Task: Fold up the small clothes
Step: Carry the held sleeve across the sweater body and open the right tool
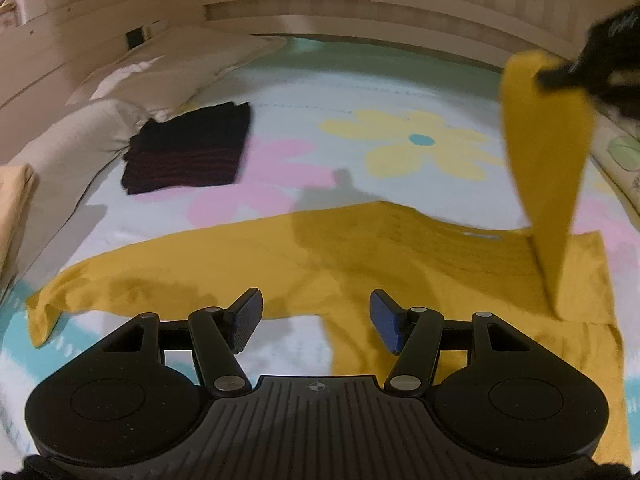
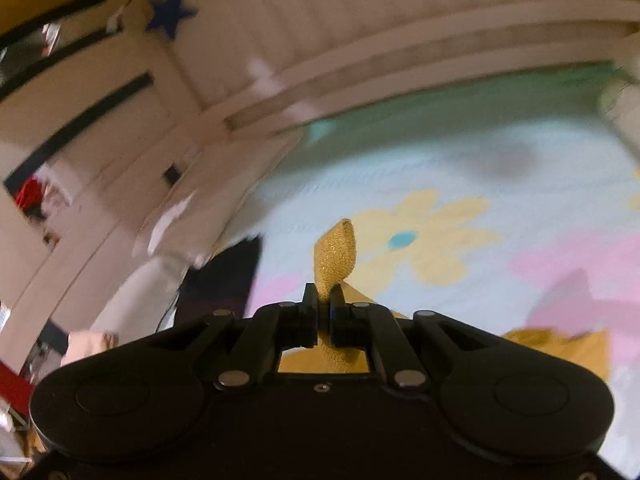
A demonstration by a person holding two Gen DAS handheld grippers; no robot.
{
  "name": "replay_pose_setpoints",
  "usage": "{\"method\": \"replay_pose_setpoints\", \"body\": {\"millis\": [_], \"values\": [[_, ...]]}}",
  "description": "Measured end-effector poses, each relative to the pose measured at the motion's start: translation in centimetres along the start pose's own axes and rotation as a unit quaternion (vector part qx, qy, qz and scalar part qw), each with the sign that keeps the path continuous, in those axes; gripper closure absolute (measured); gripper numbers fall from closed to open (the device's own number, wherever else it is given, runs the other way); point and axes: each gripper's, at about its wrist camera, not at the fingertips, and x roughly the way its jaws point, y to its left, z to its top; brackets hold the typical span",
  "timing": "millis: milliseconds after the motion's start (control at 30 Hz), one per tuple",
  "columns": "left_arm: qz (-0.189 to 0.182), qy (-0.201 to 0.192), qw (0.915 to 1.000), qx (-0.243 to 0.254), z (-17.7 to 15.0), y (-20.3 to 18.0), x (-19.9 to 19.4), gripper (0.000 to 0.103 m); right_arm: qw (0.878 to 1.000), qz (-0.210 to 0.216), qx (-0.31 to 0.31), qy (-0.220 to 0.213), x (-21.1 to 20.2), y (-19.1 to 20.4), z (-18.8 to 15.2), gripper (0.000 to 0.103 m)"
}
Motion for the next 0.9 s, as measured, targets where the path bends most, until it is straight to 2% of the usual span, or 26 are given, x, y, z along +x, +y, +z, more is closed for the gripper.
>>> {"method": "replay_pose_setpoints", "body": {"millis": [100, 267, 333, 400, 433, 600, 733, 900], "values": [[0.005, 0.003, 0.9999, -0.012, 0.1, 1.3, 0.3, 0.045, 1.0, 0.007, -0.002, 0.027, 3.1, 1.7, -3.1, 0.092], [0.007, 0.006, 0.9992, -0.04, 0.3, 2.7, 1.3, 0.045, 0.998, 0.016, -0.004, 0.06, 6.8, 2.1, -7.1, 0.091], [0.006, 0.008, 0.9989, -0.045, 0.2, 2.8, 1.6, 0.045, 0.997, 0.028, -0.011, 0.071, 7.9, 2.1, -8.3, 0.082], [0.005, 0.01, 0.9989, -0.045, 0.0, 2.6, 1.9, 0.045, 0.996, 0.041, -0.003, 0.079, 8.4, 1.4, -8.9, 0.078], [0.004, 0.01, 0.9989, -0.045, 0.0, 2.4, 2.0, 0.045, 0.996, 0.044, 0.001, 0.077, 8.4, 1.0, -8.9, 0.071], [-0.001, 0.012, 0.9993, -0.034, -0.1, 1.2, 3.3, 0.045, 0.998, 0.045, 0.002, 0.047, 6.6, -2.3, -8.2, 0.063], [-0.008, 0.015, 0.9995, -0.027, 0.1, -0.1, 4.6, 0.045, 1.0, 0.006, 0.011, 0.018, 3.9, -6.9, -7.4, 0.06], [-0.007, 0.022, 0.9997, 0.005, 0.0, -2.5, 7.1, 0.045, 0.996, -0.057, 0.063, -0.026, -0.1, -14.3, -6.9, 0.06]]}}
